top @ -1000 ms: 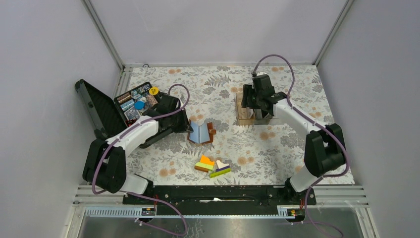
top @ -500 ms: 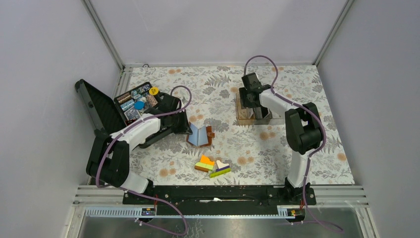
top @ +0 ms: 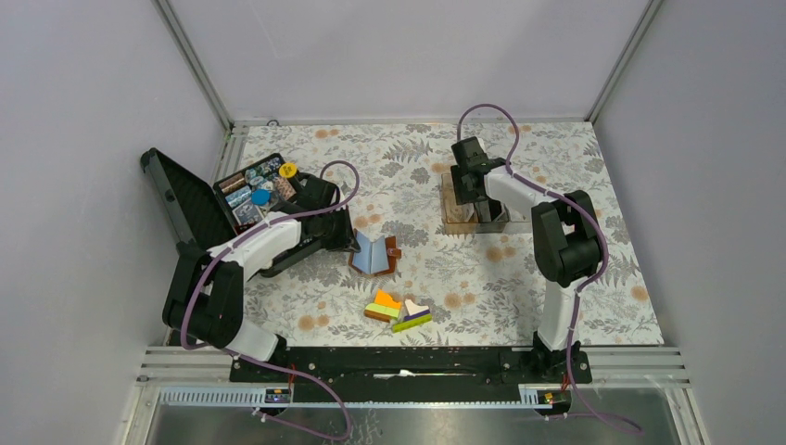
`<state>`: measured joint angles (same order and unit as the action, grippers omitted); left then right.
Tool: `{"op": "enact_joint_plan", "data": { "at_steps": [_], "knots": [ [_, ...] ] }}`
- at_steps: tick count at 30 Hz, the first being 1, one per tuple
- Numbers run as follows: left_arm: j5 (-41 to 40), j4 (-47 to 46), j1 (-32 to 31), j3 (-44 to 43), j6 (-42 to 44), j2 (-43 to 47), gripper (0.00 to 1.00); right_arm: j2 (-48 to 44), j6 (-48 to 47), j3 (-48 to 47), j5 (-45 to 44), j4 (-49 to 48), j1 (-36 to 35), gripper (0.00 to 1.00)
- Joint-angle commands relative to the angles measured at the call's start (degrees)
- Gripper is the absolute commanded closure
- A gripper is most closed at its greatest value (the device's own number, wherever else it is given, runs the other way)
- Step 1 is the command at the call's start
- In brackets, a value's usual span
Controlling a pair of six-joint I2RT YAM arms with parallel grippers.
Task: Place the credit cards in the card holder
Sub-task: Pick up the credit card from the storage box.
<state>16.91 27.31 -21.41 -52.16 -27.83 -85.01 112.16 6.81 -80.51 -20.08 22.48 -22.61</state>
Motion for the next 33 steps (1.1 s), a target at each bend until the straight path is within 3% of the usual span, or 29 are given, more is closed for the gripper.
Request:
{"op": "enact_joint_plan", "data": {
  "at_steps": [1, 33],
  "knots": [
    [0.9, -1.6, 0.3, -2.2, 1.0, 0.1, 1.0, -1.5, -1.0, -2.4, -3.1, 0.9, 0.2, 0.35],
    [2.7, -1.5, 0.3, -2.6, 1.2, -1.1, 1.0, -4.2, -0.8, -2.8, -0.7, 1.2, 0.0, 0.39]
  ]
}}
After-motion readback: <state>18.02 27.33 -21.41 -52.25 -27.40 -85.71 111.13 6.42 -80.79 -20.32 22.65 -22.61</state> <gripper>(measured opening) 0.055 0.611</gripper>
